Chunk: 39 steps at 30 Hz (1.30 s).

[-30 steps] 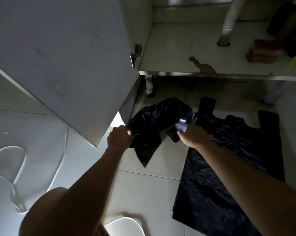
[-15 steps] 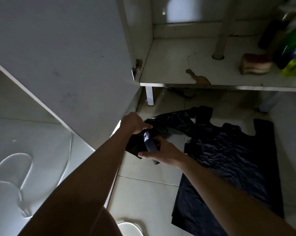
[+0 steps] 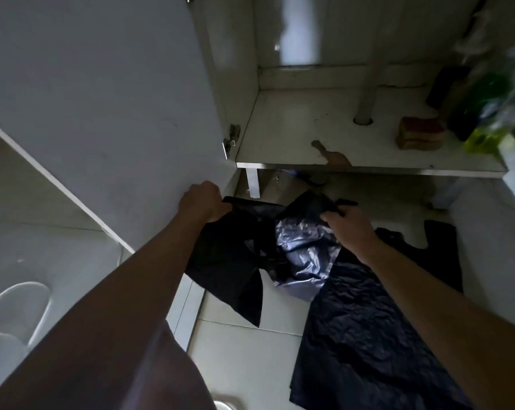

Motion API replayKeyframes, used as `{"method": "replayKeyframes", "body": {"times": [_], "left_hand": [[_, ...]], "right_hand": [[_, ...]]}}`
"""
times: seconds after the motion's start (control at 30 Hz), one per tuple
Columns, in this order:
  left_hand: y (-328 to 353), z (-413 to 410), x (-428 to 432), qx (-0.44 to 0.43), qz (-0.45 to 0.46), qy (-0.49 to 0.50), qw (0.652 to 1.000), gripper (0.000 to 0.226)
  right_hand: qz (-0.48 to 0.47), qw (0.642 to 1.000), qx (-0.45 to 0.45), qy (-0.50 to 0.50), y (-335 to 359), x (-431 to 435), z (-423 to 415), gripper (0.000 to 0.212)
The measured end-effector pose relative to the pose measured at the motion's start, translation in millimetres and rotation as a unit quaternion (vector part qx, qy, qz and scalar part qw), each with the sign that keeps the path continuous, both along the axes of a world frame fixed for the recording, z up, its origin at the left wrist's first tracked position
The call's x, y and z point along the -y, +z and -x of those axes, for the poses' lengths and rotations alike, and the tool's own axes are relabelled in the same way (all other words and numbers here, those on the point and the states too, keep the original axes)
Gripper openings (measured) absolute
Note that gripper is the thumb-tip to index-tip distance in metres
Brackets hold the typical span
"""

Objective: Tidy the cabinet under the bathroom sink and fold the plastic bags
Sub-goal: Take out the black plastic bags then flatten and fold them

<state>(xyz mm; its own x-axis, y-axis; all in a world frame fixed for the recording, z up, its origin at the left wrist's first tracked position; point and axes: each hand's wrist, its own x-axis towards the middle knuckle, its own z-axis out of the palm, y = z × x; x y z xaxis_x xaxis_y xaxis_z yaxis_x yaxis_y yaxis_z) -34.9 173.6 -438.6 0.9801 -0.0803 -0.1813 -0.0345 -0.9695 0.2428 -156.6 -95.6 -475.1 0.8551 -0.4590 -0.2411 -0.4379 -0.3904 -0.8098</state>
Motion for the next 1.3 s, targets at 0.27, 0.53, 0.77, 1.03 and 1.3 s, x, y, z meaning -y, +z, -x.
{"method": "replayKeyframes", "body": {"times": [0.27,0.53,0.77,1.03,1.3], "left_hand": [[55.6,-8.7,25.7,0.225,-0.051,0.007,0.973,0.019],[39.4,-5.1,35.2,0.299,-0.219,-0.115,0.922,0.025],[35.1,17.1,54.2,-0.062,-0.213,-0.12,0.968,0.078],[132.8,48.9,188.9,-0.013,0.292,-0.377,0.879,0.091],[149.1,61.2,230.6,0.042,0.36,-0.298,0.883,0.033]], "right_hand": [[0.128,0.948,0.231,-0.177,104.1,59.3,-7.0,0.02],[0.138,0.931,0.327,-0.085,157.0,75.8,5.5,0.006],[0.091,0.962,0.257,0.033,175.8,104.7,16.0,0.006],[0.075,0.972,0.17,0.145,183.5,106.0,38.0,0.033],[-0.019,0.99,0.12,0.066,155.4,131.8,102.5,0.031]]}}
